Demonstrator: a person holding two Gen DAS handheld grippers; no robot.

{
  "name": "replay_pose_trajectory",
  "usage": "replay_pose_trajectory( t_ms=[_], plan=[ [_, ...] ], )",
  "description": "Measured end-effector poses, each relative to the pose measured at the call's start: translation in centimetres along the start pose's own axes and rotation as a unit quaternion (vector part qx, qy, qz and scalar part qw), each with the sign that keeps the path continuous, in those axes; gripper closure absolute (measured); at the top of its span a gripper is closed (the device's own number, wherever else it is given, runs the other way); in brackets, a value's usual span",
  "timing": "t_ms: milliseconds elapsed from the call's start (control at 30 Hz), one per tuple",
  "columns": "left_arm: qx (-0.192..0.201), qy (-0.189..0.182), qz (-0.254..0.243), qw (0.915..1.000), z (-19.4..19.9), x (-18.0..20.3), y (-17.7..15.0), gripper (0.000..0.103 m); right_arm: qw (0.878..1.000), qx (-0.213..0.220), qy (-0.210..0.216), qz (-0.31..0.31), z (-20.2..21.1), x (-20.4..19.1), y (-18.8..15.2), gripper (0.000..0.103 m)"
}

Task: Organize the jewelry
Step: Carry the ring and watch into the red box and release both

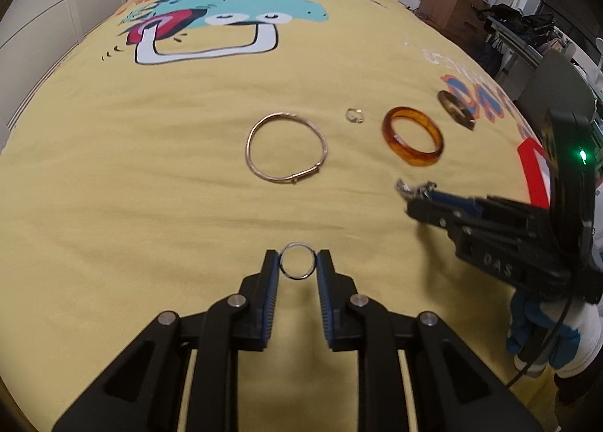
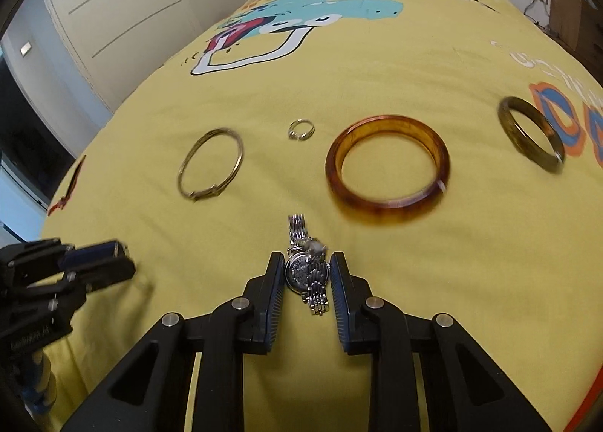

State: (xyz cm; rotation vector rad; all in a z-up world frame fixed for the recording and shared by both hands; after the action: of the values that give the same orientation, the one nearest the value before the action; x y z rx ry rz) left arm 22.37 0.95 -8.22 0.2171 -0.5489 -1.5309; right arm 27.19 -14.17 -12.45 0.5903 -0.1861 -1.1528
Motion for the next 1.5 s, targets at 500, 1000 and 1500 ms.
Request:
replay_pose_trajectory(
  t_ms=[500,1000,1500],
  plan=[
    [0.006,-0.073,-0.061,0.9955,4.1,12.7,-1.5,0.084,0.995,0.08,-0.029,-0.055,14.8,4.3,-5.3,0.078],
    [-0.025,-0.151,-0.183,0.971,0.6,34.1,-1.0,0.084,0.975,0.108,-0.153,-0.122,25.3,21.0,-11.0,0.078],
    [-0.08,-0.112,-0.227,0.9641,-9.8,41.8,-1.7,0.084,0.964,0.047,-0.19,-0.18,20.3,33.1,-14.3,0.078]
  ],
)
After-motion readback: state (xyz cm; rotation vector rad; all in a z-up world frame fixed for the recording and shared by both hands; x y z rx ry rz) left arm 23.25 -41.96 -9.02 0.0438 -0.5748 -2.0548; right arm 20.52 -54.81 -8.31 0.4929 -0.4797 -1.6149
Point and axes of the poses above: each gripper's, at about its wrist camera, not at the fingertips, and z roughly against the way its jaws point, x to its right, y to its top, the point moved 6 cm from there along -z, roughly the way its jaws point, and after that the axes turned 8 degrees about z, right-handed, at the moved point
